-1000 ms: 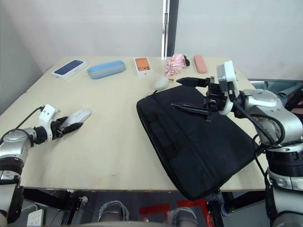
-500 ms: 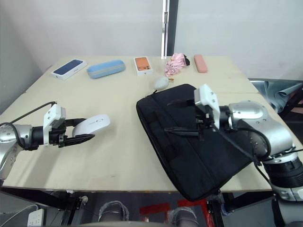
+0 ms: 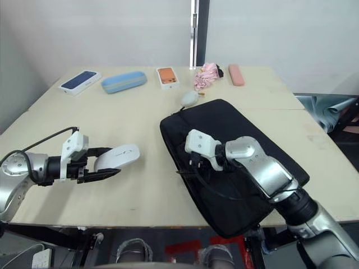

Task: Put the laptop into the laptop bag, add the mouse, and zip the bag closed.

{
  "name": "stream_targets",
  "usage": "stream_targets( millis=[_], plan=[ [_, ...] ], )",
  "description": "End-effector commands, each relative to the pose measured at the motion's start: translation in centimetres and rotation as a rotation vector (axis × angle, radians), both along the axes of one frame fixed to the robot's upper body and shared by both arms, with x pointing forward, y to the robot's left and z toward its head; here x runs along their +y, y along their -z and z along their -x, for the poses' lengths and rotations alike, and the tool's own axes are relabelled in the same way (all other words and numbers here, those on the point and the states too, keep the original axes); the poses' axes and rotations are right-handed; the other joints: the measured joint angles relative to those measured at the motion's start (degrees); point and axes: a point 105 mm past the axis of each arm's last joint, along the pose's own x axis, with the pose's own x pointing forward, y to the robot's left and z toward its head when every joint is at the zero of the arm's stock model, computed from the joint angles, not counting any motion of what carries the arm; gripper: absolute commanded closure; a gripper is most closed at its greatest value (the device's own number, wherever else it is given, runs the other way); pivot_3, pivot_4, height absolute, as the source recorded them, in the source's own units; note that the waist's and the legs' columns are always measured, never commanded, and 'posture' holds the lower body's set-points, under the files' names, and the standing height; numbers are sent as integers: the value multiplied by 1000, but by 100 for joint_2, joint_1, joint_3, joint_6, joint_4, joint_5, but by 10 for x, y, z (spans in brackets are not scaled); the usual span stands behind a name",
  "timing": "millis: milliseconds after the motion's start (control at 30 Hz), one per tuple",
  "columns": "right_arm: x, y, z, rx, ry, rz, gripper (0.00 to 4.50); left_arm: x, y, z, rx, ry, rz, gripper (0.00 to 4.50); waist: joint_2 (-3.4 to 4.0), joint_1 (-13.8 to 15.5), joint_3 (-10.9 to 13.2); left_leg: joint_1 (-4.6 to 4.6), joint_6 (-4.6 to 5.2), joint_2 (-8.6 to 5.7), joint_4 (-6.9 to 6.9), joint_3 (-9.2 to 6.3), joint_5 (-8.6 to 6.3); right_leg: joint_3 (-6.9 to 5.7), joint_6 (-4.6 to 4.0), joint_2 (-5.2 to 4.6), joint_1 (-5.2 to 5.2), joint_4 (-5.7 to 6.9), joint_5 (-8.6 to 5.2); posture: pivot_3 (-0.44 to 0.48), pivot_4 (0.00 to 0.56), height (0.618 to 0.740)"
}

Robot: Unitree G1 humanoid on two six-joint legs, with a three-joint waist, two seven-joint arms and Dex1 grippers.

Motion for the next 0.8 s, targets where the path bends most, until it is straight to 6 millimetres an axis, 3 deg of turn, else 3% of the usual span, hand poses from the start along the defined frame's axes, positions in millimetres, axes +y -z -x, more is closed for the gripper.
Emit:
stream_targets(
  millis=[33,200,367,400,633,667,800],
  plan=[
    [5,1,-1,-5,-5,19,0,-2,-2,4,-26,24,-29,1657,1,-9,0,1,0,0,0,0,0,0,0,0,0,0,0,0,150,740],
    [4,16,-3,29,22,68,0,-1,-3,3,-29,18,-25,1657,0,-22,0,1,-1,1,0,0,0,0,0,2,0,2,0,0,150,740],
    [1,23,-8,10,33,108,1620,-1,-1,3,-32,15,-24,1657,-2,-19,-2,7,-2,1,12,0,1,5,0,1,1,20,0,0,150,740],
    [-2,26,-8,12,34,126,1767,-1,-1,3,-33,15,-25,1657,-2,-17,-2,7,-2,1,14,-1,0,5,0,1,2,21,0,0,150,740],
    [-8,29,-9,29,51,148,4249,-2,2,3,-36,11,-22,1657,-3,3,-4,9,-1,0,31,-2,0,8,1,-1,5,36,0,0,150,740],
    [-8,29,-9,35,56,146,4422,-2,2,3,-36,10,-21,1657,-3,6,-4,11,-1,0,32,-2,0,8,1,-1,6,38,0,0,150,740],
    [-11,31,-10,46,77,150,4422,-3,2,3,-37,5,-11,1657,-3,20,-5,11,-1,0,36,-2,0,10,1,-1,7,40,1,0,150,740]
  ],
)
